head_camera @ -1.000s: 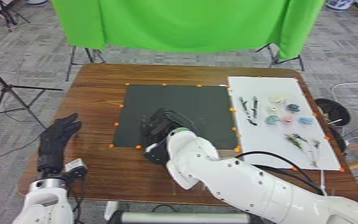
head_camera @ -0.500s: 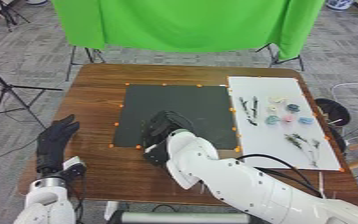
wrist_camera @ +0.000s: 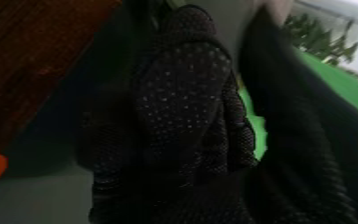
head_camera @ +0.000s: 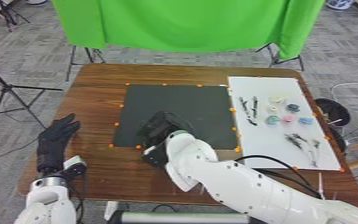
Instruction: Arrange flowers
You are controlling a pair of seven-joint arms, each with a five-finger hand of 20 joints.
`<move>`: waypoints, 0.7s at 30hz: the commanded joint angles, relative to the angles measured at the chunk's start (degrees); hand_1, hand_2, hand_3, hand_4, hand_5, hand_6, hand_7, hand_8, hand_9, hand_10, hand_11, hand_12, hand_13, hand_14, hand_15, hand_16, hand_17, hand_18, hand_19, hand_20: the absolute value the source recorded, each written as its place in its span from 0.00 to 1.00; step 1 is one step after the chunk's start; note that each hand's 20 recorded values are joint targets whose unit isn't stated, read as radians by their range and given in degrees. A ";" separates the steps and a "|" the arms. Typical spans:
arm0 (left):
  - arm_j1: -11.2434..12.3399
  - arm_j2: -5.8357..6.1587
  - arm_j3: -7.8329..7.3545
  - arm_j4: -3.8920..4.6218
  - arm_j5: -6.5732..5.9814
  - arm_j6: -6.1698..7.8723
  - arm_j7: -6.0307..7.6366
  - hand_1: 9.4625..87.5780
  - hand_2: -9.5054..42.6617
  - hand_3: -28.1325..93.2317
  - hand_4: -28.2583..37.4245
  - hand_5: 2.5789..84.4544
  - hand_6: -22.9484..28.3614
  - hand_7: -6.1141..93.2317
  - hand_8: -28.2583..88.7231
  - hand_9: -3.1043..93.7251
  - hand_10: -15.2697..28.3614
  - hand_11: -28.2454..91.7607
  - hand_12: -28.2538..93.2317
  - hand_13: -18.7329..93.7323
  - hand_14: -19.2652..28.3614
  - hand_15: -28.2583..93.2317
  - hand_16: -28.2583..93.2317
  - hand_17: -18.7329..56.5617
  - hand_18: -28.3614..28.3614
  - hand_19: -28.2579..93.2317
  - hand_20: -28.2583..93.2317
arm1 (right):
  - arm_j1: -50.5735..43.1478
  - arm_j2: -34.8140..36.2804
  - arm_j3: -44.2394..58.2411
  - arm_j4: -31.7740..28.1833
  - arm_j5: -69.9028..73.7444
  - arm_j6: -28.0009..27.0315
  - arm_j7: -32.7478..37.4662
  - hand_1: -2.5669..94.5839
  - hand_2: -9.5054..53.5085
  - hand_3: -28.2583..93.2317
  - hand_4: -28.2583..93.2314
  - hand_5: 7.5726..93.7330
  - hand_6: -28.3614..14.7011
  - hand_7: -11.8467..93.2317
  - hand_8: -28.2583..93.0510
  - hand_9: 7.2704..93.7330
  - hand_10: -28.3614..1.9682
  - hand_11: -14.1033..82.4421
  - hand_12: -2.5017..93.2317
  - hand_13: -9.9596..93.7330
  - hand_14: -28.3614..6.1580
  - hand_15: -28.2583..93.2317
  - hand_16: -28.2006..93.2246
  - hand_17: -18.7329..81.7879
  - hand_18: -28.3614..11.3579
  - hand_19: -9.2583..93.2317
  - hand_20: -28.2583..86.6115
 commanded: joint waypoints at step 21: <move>0.67 -0.56 0.12 -0.48 -0.15 0.31 -0.74 0.10 0.78 0.80 0.00 0.59 0.51 0.18 0.17 0.56 0.67 0.40 0.31 0.51 0.70 0.39 0.21 0.43 0.64 0.27 0.40 | -0.30 2.21 -2.36 -0.24 -5.00 -1.60 -6.17 0.21 0.16 0.81 0.20 0.67 0.54 0.54 0.10 0.89 0.39 0.33 0.20 1.00 0.66 0.62 0.41 0.91 0.52 0.92 0.51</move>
